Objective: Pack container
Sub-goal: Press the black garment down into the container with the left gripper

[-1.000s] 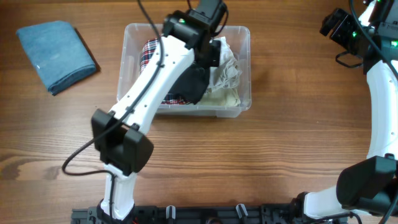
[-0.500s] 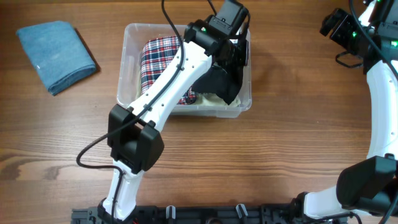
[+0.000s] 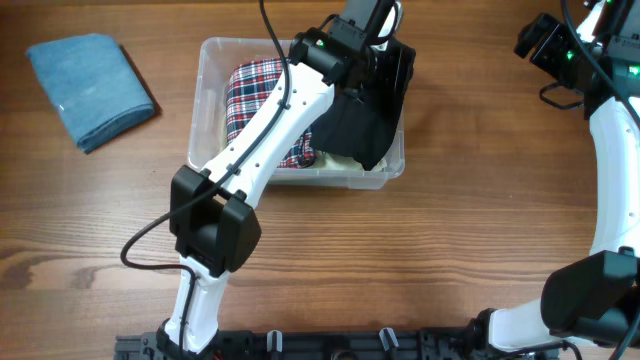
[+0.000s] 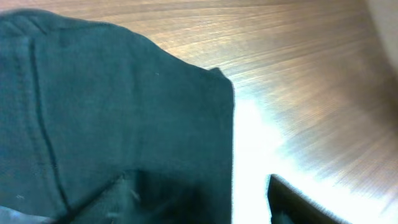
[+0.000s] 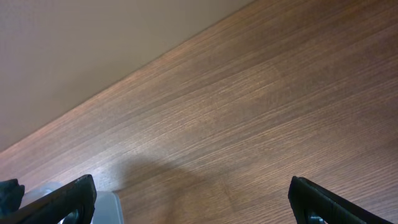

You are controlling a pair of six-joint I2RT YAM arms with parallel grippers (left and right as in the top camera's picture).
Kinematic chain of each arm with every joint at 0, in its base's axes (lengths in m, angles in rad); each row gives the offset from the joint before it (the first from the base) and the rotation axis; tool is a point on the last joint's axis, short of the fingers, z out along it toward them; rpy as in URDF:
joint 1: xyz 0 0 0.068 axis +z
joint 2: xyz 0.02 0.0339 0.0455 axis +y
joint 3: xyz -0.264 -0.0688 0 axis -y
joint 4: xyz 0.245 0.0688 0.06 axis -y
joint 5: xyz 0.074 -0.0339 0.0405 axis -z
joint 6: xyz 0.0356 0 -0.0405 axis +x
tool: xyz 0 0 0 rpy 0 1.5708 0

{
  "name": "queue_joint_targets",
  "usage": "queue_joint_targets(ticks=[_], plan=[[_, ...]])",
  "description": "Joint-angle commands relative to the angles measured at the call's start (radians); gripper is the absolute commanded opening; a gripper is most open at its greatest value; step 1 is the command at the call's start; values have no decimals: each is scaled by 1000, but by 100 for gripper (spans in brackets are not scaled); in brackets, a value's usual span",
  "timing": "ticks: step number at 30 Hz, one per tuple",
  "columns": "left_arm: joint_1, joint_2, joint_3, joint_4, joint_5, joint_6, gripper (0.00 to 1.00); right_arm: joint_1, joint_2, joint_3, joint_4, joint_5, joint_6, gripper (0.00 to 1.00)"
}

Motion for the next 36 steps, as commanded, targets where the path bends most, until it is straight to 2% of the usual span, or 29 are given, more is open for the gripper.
queue_joint_targets(ticks=[1,2,3,7,15,21,27,29,30,33,36], plan=[[2,2,16,6,-136,122,27,2,5,6,3,-8,10,100],[2,16,16,6,-176,122,16,2,5,6,3,-8,11,100],[2,23,16,6,-193,122,12,2,5,6,3,-8,10,100],[2,109,16,13,-215,122,7,2,5,6,3,-8,10,99],[-5,317,16,-37,-212,113,7,2,5,6,3,-8,10,100],[0,373,16,-52,-213,3,10,2,5,6,3,-8,10,100],[12,200,16,-67,-214,5,14,2,5,6,3,-8,11,100],[11,100,16,-98,-215,19,27,2,5,6,3,-8,11,100],[11,59,16,-122,-215,35,29,2,5,6,3,-8,11,100],[11,-53,16,-218,-215,43,29,2,5,6,3,-8,10,100],[6,-65,16,-344,-214,39,28,2,5,6,3,-8,10,100]])
